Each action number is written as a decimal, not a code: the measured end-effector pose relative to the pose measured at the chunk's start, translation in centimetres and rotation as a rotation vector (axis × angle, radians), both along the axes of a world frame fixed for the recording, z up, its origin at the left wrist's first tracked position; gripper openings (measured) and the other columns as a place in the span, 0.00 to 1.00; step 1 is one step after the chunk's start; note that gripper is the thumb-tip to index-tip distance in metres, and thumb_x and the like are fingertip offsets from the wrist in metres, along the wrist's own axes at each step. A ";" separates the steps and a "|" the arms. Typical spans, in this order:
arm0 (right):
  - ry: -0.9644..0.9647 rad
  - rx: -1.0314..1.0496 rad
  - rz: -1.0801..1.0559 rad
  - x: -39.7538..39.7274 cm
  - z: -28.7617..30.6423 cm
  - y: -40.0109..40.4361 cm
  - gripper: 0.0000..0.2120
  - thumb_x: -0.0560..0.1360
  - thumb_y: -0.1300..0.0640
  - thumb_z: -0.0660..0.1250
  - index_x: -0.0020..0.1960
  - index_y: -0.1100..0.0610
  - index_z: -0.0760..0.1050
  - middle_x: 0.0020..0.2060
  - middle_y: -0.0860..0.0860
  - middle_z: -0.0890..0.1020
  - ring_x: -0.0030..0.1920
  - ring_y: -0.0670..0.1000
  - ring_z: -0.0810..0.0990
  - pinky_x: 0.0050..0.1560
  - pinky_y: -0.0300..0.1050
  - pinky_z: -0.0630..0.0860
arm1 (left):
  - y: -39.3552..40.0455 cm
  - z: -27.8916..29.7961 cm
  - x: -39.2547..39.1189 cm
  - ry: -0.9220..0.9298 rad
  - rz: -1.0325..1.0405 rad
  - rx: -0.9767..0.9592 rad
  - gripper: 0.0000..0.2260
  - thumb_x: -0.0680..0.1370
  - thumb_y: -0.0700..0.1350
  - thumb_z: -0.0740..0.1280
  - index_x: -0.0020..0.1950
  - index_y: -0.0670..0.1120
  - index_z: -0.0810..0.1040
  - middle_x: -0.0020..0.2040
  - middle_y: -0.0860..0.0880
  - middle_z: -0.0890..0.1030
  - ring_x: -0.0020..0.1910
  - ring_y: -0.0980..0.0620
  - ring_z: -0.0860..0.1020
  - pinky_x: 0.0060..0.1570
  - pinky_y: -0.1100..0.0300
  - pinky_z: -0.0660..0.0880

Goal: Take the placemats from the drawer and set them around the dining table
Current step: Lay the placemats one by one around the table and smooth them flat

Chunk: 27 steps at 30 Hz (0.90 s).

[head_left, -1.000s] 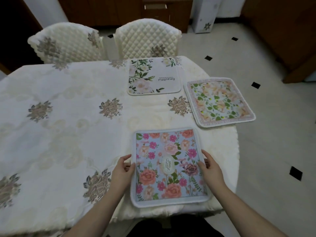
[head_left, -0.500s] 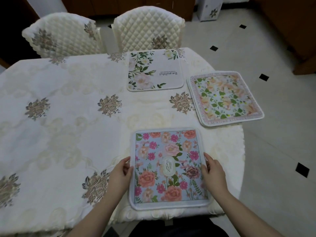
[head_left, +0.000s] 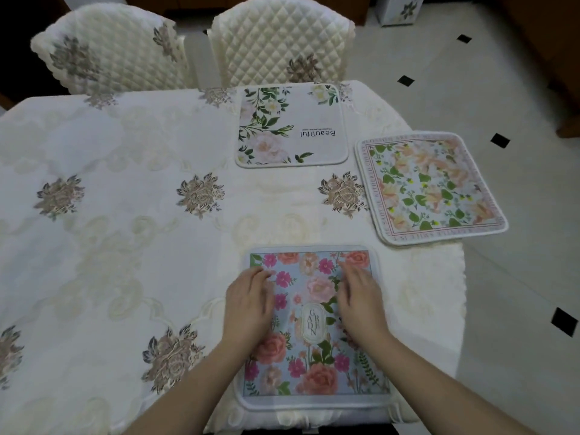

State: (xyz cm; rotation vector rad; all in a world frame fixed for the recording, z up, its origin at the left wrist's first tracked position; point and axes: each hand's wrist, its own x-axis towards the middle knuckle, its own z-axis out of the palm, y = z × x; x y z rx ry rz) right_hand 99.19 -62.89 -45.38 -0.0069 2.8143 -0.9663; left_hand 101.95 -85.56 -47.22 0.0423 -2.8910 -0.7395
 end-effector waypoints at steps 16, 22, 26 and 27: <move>0.033 0.451 0.300 -4.6 -4.4 -0.9 0.31 0.81 0.41 0.46 0.80 0.53 0.47 0.79 0.48 0.50 0.79 0.46 0.46 0.76 0.48 0.40 | -0.3 -3.4 -4.8 -0.279 -0.235 -0.295 0.28 0.82 0.57 0.47 0.81 0.48 0.46 0.80 0.52 0.46 0.79 0.54 0.46 0.77 0.53 0.44; 0.006 0.467 0.227 -4.3 -4.1 3.6 0.31 0.81 0.42 0.45 0.80 0.53 0.42 0.79 0.48 0.46 0.78 0.45 0.41 0.77 0.46 0.39 | -3.0 -3.0 -3.7 -0.330 -0.146 -0.280 0.31 0.81 0.60 0.44 0.80 0.46 0.41 0.80 0.51 0.41 0.79 0.55 0.42 0.76 0.58 0.41; 0.005 0.521 0.255 -4.1 -4.0 6.4 0.32 0.80 0.40 0.39 0.79 0.52 0.39 0.79 0.48 0.44 0.78 0.45 0.40 0.76 0.43 0.35 | -4.9 -2.9 -3.8 -0.338 -0.130 -0.318 0.31 0.80 0.61 0.40 0.80 0.51 0.40 0.80 0.54 0.42 0.78 0.57 0.40 0.76 0.57 0.40; 0.018 0.547 0.269 -4.1 -3.8 6.9 0.32 0.80 0.39 0.39 0.79 0.53 0.40 0.79 0.49 0.46 0.77 0.44 0.40 0.75 0.41 0.33 | -5.4 -2.8 -3.8 -0.337 -0.103 -0.333 0.30 0.80 0.61 0.39 0.80 0.50 0.41 0.80 0.53 0.43 0.78 0.56 0.40 0.76 0.56 0.40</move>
